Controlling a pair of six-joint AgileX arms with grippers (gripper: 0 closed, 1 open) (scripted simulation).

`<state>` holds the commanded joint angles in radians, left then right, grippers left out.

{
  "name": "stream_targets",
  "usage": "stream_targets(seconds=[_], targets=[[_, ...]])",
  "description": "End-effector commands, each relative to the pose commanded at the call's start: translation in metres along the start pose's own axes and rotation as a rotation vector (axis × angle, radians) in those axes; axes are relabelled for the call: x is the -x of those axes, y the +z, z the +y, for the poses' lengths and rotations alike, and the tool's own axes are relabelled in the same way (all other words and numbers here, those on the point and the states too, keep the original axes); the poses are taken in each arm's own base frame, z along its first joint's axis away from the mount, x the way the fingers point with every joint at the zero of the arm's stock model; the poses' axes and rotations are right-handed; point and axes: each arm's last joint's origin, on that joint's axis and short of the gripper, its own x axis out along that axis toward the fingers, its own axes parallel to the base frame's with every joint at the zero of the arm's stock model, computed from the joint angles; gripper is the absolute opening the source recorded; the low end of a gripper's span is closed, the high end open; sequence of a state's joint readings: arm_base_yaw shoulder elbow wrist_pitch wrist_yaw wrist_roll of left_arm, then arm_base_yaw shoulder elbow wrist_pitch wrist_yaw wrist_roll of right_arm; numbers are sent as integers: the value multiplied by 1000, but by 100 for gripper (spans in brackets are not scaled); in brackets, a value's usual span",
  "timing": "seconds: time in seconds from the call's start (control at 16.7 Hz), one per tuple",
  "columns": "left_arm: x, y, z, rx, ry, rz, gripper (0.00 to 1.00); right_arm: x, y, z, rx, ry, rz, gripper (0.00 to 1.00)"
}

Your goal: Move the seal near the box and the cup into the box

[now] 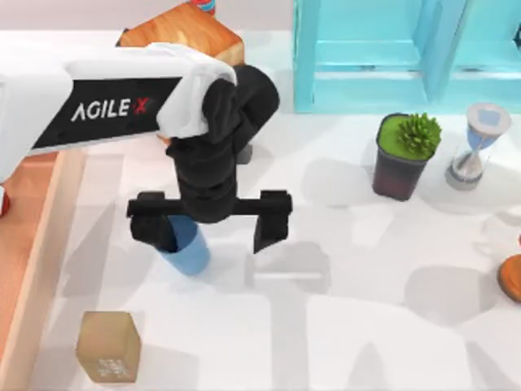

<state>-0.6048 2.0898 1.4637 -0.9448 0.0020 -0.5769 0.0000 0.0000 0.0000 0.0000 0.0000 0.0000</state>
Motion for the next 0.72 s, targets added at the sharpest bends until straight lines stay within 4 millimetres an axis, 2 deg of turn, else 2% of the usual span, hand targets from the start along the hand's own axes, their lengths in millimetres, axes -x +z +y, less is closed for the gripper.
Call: stream_targets(seconds=[0.72], targets=[[0,0,0,0,0,0,2,0,0,0,0,0,0,100]])
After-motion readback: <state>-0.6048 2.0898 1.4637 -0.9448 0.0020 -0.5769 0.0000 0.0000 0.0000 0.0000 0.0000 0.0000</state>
